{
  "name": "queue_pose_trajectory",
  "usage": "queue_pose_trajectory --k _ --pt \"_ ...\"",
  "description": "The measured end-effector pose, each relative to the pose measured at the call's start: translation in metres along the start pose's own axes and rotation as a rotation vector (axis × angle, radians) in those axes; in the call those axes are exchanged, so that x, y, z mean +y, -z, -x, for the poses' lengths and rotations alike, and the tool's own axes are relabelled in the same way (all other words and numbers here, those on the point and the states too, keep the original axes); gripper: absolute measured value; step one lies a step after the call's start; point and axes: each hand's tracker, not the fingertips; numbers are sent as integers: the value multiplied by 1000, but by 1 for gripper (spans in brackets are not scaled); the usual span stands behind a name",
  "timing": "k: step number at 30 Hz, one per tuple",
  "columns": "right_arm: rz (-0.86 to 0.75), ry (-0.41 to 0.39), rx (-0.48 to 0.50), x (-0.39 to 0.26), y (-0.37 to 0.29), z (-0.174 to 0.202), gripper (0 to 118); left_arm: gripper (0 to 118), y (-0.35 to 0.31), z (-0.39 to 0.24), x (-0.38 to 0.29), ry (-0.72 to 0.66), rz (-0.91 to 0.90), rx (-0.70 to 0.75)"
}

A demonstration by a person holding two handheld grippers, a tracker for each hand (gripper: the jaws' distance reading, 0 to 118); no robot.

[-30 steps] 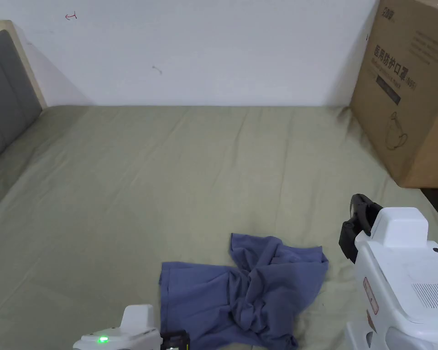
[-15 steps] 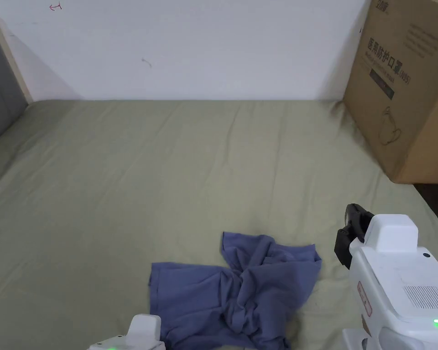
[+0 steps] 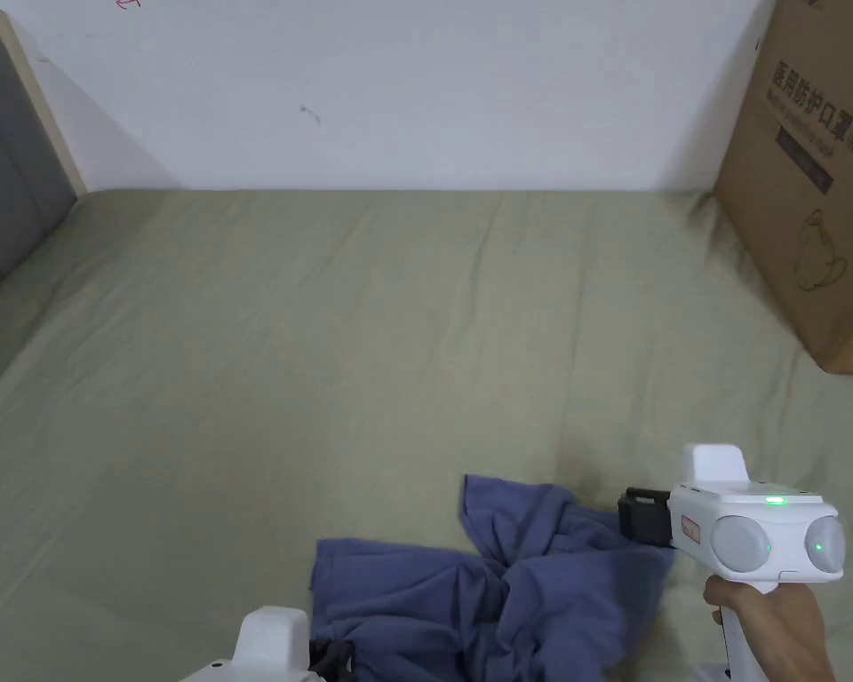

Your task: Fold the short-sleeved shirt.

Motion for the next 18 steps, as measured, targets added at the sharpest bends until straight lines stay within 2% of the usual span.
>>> queue_pose_trajectory --k 2,5,8,9,10,14,18 --pt "69 -20 -8 4 18 7 96 8 3 3 1 -9 7 2" --pt "135 -25 -6 3 52 5 75 8 8 8 2 -20 18 0" --pt "206 -23 20 -4 67 9 38 8 11 11 2 -26 30 4" --pt "182 -10 63 -8 75 5 23 8 12 13 1 -32 32 5" --pt "160 1 57 -7 71 7 8 8 12 15 1 -41 34 2" --pt "119 -29 48 -6 53 6 6 8 9 19 2 -103 19 -34" --pt "2 24 93 4 -5 -4 6 8 0 18 11 -131 -24 -60"
